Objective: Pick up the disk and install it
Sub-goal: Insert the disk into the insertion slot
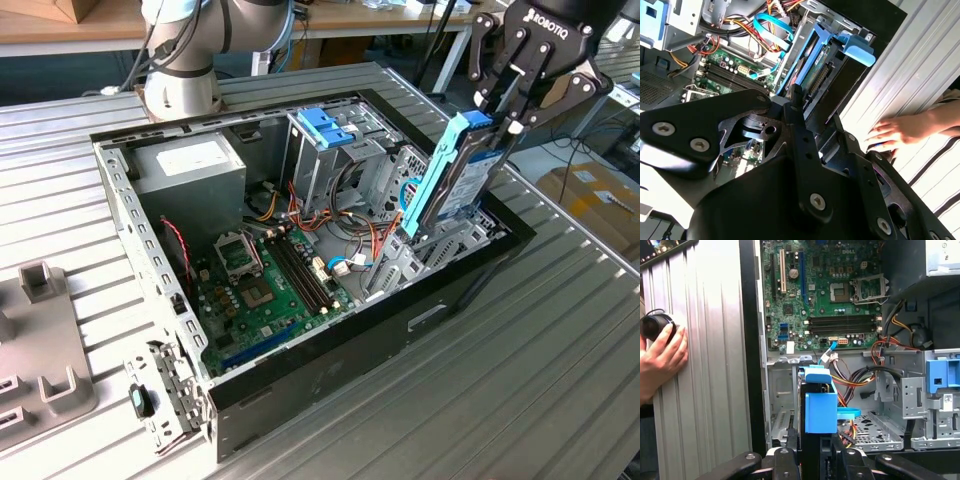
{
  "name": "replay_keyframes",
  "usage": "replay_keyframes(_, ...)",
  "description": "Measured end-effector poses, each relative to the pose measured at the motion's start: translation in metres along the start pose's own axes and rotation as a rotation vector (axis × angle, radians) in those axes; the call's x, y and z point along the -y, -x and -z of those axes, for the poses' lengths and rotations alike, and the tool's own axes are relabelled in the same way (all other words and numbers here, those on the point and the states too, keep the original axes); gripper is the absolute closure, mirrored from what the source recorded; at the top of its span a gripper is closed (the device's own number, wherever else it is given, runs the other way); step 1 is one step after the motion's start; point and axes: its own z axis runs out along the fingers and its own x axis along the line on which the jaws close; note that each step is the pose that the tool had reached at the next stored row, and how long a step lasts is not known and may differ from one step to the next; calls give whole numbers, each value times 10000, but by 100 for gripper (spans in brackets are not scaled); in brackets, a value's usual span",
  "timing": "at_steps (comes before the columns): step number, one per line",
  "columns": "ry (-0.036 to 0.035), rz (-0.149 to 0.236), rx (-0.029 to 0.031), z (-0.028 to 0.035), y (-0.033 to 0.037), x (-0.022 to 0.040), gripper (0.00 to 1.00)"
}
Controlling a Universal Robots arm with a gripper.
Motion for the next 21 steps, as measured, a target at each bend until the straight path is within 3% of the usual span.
replay_keyframes(5,0,1,2,-9,-1,-24,65)
replay_keyframes(9,0,0,1,-53,0,-28,65)
replay_keyframes(21,0,1,0,-67,-1,-42,65)
